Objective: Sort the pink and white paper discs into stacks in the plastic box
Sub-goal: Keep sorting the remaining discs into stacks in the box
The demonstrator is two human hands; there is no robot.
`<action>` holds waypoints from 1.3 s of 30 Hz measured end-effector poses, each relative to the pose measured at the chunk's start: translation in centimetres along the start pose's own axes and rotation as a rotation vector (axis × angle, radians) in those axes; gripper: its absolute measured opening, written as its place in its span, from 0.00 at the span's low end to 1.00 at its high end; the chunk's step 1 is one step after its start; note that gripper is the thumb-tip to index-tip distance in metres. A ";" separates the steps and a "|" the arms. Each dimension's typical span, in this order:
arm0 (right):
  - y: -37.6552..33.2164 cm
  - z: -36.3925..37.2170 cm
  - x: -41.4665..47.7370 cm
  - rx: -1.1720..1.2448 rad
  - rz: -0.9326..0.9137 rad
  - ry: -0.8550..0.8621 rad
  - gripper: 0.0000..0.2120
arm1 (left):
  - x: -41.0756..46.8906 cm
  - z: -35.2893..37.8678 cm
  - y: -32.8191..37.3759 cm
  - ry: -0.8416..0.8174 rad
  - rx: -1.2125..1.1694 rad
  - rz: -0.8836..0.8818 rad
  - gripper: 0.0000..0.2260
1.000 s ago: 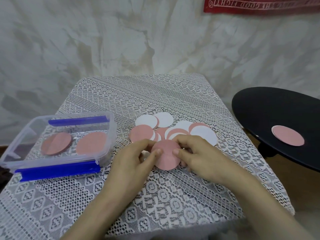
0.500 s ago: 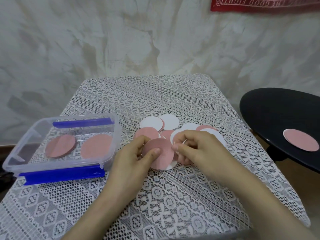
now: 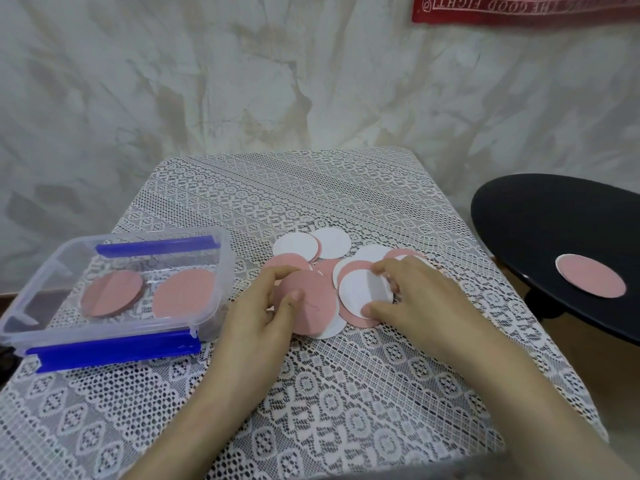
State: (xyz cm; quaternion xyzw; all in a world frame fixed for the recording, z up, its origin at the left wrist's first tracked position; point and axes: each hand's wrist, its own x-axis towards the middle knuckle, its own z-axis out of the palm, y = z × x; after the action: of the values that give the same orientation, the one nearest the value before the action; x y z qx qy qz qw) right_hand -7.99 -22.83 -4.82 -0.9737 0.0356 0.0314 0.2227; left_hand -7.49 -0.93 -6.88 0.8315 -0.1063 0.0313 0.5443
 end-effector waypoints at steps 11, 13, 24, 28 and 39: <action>0.1 0.4 0.9 0.200 -0.014 0.115 0.10 | 0.1 -0.3 -0.2 -0.028 0.015 0.002 0.08; 0.2 0.4 0.9 0.250 -0.022 0.129 0.08 | 0.0 -0.3 -0.2 -0.029 0.019 -0.001 0.08; 0.4 0.4 0.8 0.649 -0.168 0.183 0.09 | -0.3 -0.6 0.2 -0.026 -0.019 -0.054 0.18; -0.3 0.6 0.2 0.602 -0.202 0.065 0.07 | -0.3 -0.7 0.4 -0.034 -0.030 -0.027 0.17; -2.4 1.6 -0.6 0.628 -0.210 -0.017 0.08 | -0.3 -0.2 0.1 -0.120 0.019 0.052 0.11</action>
State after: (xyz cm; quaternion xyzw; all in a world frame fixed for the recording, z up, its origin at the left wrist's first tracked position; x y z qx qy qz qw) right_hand -8.44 -19.98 -5.20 -0.8556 -0.0586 0.0037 0.5143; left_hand -7.74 -0.79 -6.79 0.8340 -0.1603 -0.0034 0.5280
